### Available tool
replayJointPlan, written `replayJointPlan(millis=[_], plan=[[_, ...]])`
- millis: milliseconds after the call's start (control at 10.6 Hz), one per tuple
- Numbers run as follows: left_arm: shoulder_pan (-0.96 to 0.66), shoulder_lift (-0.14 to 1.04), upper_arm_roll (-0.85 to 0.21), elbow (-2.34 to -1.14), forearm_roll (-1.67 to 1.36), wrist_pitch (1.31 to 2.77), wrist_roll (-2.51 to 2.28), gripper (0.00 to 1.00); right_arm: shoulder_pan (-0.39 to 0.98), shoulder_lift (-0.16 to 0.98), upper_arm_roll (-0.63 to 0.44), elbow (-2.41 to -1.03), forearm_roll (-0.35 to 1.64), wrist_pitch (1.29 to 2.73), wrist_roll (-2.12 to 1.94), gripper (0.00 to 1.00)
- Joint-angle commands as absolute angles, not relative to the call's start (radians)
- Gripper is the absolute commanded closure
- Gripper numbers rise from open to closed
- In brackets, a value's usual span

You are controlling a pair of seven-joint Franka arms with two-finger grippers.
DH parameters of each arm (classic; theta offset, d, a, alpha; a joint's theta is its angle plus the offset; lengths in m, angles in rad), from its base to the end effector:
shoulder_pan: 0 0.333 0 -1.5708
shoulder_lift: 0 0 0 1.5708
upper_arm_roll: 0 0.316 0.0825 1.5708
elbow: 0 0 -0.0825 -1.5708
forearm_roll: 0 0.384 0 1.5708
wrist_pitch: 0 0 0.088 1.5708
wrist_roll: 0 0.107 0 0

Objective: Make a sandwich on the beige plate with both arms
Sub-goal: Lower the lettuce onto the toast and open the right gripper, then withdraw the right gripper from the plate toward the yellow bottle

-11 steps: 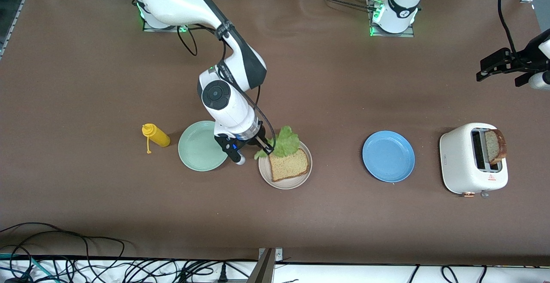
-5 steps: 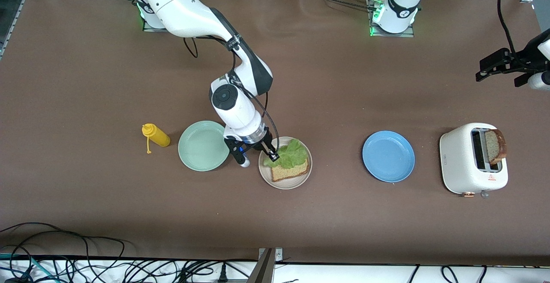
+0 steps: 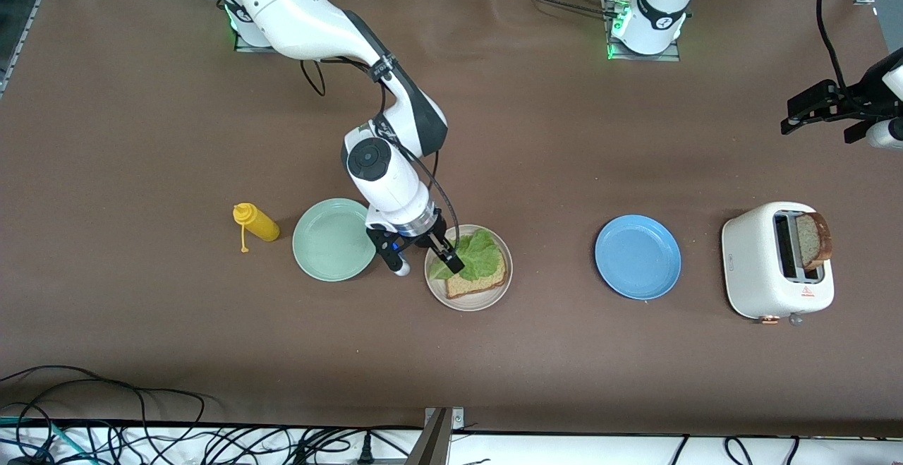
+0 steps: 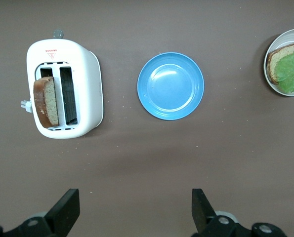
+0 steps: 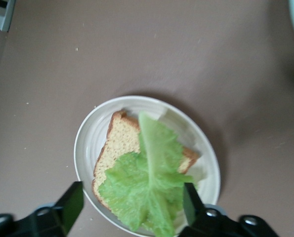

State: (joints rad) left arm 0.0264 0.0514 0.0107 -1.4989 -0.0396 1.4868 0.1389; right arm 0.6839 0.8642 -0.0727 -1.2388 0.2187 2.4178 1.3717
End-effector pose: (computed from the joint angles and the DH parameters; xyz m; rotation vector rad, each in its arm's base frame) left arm 0.5617 0.0162 0.6224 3.0916 -0.1607 -0.0926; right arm 0.6312 0.4643 0.2783 -2.5498 1.1803 -0.1049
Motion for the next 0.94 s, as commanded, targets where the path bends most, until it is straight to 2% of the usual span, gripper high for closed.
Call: replayJointPlan(millis=[0, 472, 661, 850], plan=[[0.029, 0.066, 0.011, -1.473, -0.038, 1.477, 0.147, 0.0, 0.68, 0.781, -0.083, -1.243, 0.143, 2.227, 1.246, 0.0], [0.029, 0.067, 0.011, -1.473, -0.035, 1.477, 0.147, 0.0, 0.675, 0.594, -0.266, -1.247, 0.137, 1.769, 0.711, 0.0], [0.029, 0.067, 0.011, -1.473, -0.034, 1.477, 0.147, 0.0, 0.676, 0.542, -0.337, -1.278, 0.167, 1.732, 0.561, 0.0], [0.029, 0.068, 0.011, -1.473, -0.034, 1.477, 0.147, 0.0, 0.673, 0.526, -0.35, -1.281, 0.166, 1.691, 0.515, 0.0]])
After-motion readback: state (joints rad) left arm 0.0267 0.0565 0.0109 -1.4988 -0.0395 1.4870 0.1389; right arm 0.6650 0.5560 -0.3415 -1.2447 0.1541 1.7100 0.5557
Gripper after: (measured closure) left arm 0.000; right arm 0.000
